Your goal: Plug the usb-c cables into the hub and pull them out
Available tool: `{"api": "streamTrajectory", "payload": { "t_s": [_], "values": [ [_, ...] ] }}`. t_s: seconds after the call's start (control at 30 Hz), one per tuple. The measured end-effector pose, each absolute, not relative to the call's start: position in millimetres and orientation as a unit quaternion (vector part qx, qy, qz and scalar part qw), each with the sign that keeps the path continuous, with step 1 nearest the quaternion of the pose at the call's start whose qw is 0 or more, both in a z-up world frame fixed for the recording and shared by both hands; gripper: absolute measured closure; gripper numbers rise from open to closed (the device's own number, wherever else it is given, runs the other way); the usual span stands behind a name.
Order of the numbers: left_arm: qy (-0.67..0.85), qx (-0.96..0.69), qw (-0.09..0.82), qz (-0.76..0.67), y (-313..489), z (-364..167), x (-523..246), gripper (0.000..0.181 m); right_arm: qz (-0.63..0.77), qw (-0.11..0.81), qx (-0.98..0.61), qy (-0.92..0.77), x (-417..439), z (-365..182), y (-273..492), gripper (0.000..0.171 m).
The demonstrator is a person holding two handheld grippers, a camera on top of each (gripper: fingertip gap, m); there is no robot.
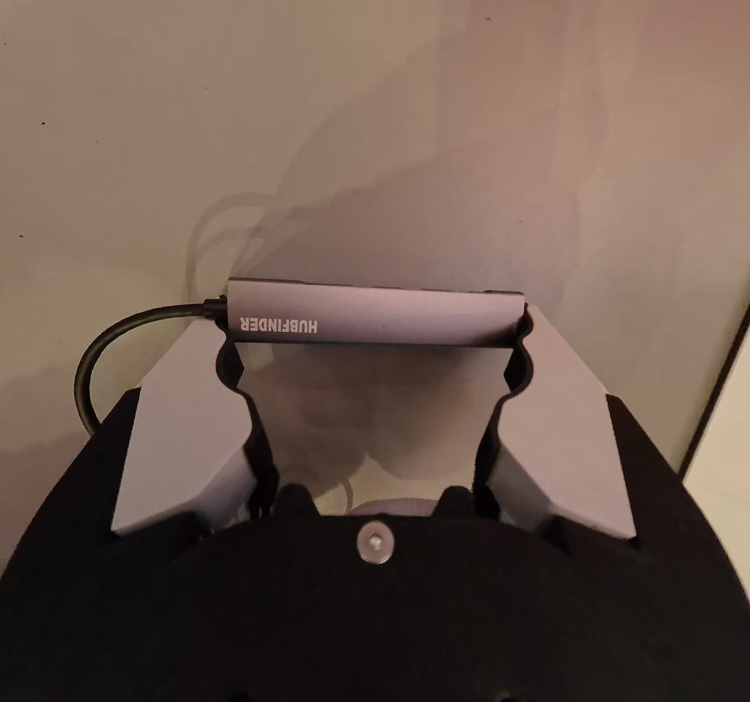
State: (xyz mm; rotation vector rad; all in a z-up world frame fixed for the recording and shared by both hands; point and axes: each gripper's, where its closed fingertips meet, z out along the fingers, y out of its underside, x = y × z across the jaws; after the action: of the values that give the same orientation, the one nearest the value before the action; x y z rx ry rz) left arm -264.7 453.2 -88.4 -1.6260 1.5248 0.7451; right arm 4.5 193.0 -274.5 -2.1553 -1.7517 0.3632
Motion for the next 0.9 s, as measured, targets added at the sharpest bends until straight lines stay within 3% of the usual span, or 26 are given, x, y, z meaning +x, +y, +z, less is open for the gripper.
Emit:
{"api": "streamTrajectory", "payload": {
  "t_s": [0.23, 0.4, 0.57, 0.7, 0.9],
  "values": [
    [0.464, -0.696, 0.519, 0.175, 454, -48, -267, 0.17, 0.13, 0.169, -0.758, -0.617, 3, -275, 192, 0.039],
    [0.43, -0.753, 0.497, 0.036, 449, -85, -251, 0.17, 0.128, 0.168, -0.757, -0.618, 3, -275, 192, 0.039],
    [0.376, -0.746, 0.537, -0.113, 434, -59, -231, 0.171, 0.131, 0.165, -0.757, -0.618, 4, -276, 191, 0.039],
    [0.461, -0.696, 0.544, -0.08, 400, -39, -215, 0.173, 0.135, 0.165, -0.755, -0.62, 6, -276, 190, 0.039],
    [0.621, -0.625, 0.473, -0.024, 327, -50, -181, 0.174, 0.132, 0.158, -0.751, -0.627, 10, -276, 186, 0.039]
  ]
}}
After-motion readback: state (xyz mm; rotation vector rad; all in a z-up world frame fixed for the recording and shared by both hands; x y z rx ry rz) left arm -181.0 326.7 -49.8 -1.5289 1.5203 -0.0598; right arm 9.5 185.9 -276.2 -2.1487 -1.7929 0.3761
